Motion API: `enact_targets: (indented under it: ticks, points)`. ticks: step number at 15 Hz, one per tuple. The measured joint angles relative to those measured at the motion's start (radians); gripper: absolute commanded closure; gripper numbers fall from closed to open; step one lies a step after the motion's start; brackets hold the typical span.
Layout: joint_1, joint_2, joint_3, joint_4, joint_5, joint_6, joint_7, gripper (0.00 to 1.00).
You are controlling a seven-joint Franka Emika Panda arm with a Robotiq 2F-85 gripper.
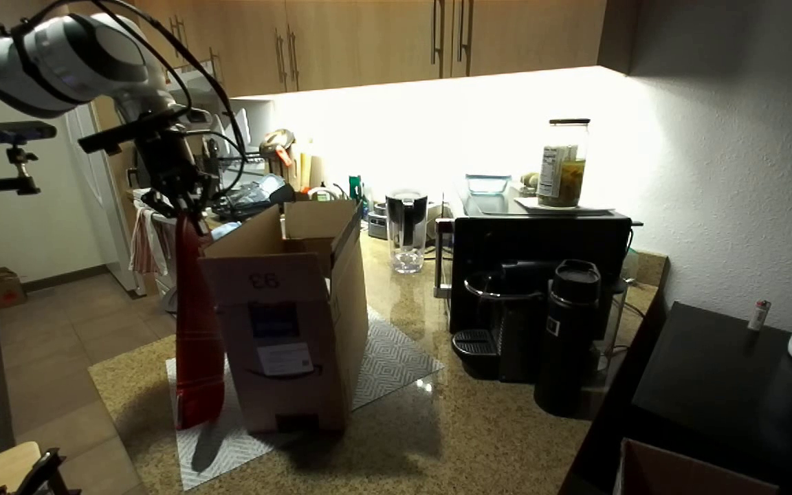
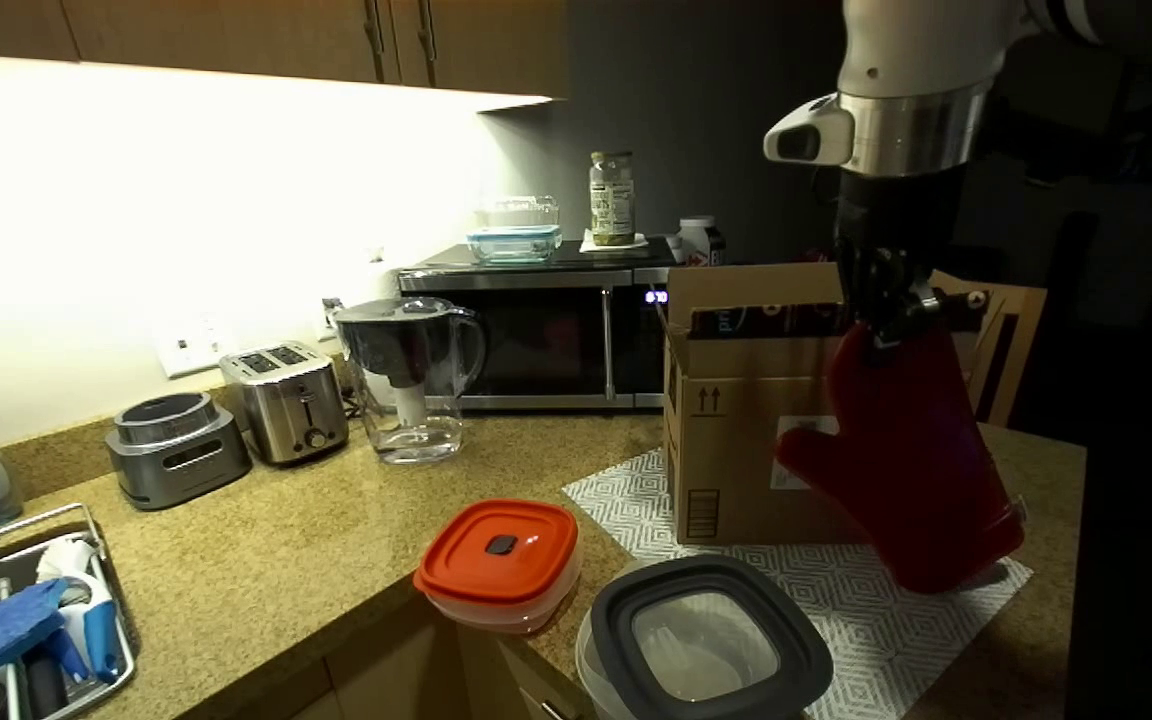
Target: Remove the red oven mitt from the brown box and put it on the table.
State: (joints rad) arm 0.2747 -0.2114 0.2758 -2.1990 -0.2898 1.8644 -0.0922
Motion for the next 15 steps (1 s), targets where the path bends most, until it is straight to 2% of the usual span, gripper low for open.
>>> enact_targets:
  ticks: [10, 11, 12, 15]
  points:
    - [-0.017, 0.212, -0.018, 0.159, -0.015, -0.026, 0.086, 0.97]
    - [-0.017, 0.233, -0.021, 0.175, -0.022, -0.026, 0.093, 0.65]
    - [-0.017, 0.252, -0.023, 0.19, -0.035, -0.026, 0.106, 0.64]
    - [-0.017, 0.299, -0.028, 0.23, -0.074, -0.026, 0.145, 0.45]
